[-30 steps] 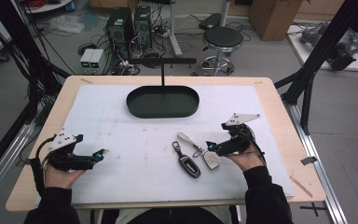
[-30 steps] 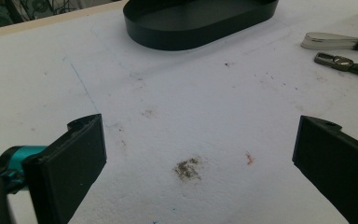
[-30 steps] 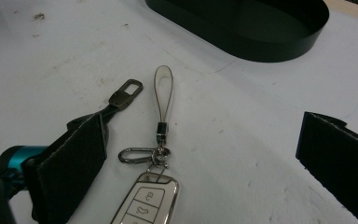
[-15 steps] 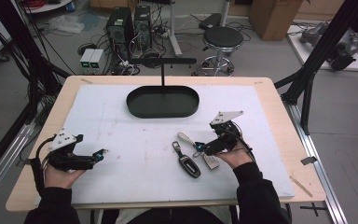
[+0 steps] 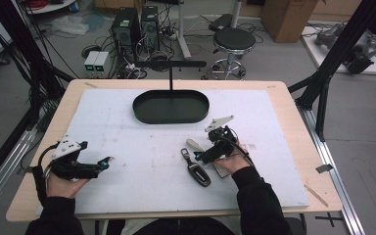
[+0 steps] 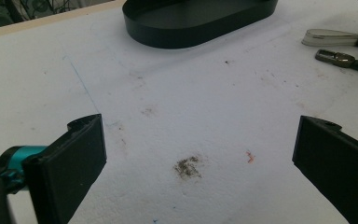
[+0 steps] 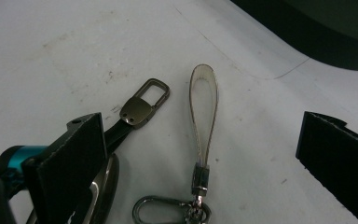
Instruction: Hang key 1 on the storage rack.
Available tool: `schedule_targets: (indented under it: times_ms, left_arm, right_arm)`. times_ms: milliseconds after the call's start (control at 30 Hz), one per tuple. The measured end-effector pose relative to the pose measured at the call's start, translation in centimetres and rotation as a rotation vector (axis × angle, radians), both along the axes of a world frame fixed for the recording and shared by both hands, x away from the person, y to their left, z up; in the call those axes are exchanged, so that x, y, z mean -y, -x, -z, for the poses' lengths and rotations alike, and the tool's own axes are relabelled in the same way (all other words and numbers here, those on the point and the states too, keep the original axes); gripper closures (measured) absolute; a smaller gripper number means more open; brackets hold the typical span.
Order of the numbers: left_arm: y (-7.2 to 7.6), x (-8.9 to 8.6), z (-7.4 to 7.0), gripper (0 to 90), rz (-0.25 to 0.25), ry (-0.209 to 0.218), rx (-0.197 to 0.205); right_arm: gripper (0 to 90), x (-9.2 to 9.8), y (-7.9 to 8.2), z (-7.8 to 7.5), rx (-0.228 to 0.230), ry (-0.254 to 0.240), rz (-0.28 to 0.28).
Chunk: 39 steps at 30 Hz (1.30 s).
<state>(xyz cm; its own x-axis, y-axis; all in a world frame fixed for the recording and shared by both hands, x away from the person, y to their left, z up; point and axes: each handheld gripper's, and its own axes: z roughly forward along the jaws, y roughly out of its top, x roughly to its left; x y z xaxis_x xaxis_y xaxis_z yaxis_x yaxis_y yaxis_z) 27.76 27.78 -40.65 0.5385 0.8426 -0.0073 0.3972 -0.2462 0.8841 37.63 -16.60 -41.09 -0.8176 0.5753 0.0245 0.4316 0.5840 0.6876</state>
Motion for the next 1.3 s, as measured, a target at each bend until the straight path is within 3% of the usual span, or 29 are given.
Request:
schedule_targets:
  times_ms: [200,233,333,433,600,767,967,1300]
  left_arm:
    - [0.0,0.1,0.1,3.2,0.004,-0.008,-0.012]
    - [0.0,0.1,0.1,3.2,0.004,-0.01,-0.014]
    - [0.0,0.1,0.1,3.1,0.003,-0.011,-0.013]
    - [0.0,0.1,0.1,3.2,0.003,-0.009,-0.01]
    - [0.0,0.0,0.0,3.2,0.003,-0.006,-0.007]
    - [-0.1,0.1,0.1,3.2,0.003,-0.006,-0.01]
    - [-0.1,0.0,0.1,3.1,0.0,-0.007,-0.005]
    - [-0.1,-0.1,0.2,3.1,-0.003,-0.005,0.008]
  right_arm:
    - [0.9,-0.3,-0.8,0.9,-0.051,0.015,0.028]
    - [6.4,-0.3,-0.9,1.2,-0.058,0.031,0.029]
    - [6.8,-0.3,-0.9,1.2,-0.062,0.044,0.039]
    - [20.7,-0.3,-0.9,1.3,-0.079,0.042,0.026]
    - [31.3,-0.7,-0.8,1.6,-0.079,0.069,0.02]
    - [48.8,-1.0,-0.6,1.7,-0.066,0.111,0.019]
    - [60.5,-1.2,-0.5,1.8,-0.065,0.137,0.011]
    - [82.2,-1.2,-0.5,1.8,-0.092,0.116,0.03]
